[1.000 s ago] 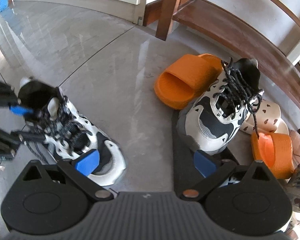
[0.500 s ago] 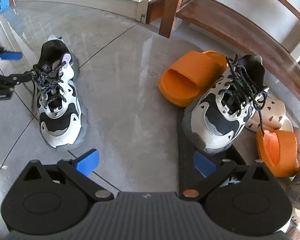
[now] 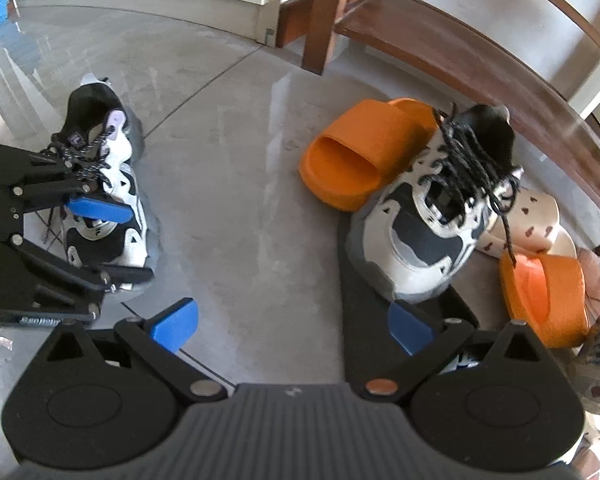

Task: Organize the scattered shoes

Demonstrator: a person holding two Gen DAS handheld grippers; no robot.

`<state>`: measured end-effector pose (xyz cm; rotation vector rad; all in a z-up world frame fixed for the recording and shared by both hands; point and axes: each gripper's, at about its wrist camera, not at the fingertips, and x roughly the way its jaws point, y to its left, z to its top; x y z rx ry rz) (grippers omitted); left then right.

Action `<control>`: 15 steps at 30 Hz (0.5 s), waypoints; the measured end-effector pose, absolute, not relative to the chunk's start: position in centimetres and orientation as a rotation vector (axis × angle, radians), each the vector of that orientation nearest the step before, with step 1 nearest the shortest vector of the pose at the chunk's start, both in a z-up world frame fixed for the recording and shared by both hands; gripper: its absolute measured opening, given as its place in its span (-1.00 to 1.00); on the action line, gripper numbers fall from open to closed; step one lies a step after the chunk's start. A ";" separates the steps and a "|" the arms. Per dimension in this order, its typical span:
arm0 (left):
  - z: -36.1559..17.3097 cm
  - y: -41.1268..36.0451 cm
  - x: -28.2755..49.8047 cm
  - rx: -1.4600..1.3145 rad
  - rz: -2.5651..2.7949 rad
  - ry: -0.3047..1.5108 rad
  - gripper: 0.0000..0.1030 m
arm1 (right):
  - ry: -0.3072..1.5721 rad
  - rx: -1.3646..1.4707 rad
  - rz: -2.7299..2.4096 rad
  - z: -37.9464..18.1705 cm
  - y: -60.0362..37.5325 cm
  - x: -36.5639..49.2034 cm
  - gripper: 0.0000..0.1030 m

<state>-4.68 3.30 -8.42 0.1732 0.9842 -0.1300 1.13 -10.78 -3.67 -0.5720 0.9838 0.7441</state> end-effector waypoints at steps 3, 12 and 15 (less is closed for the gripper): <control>-8.5 4.7 -5.9 0.206 -0.053 1.008 -0.35 | 0.999 -0.563 0.744 -4.0 -10.7 1.3 0.98; -8.9 15.8 -10.5 0.136 0.404 1.099 -0.23 | 0.989 -0.578 0.806 -4.1 -9.3 0.5 0.98; -7.0 17.7 -11.6 -0.071 0.375 1.030 -0.21 | 0.972 -0.590 0.807 -4.0 -8.7 0.3 0.98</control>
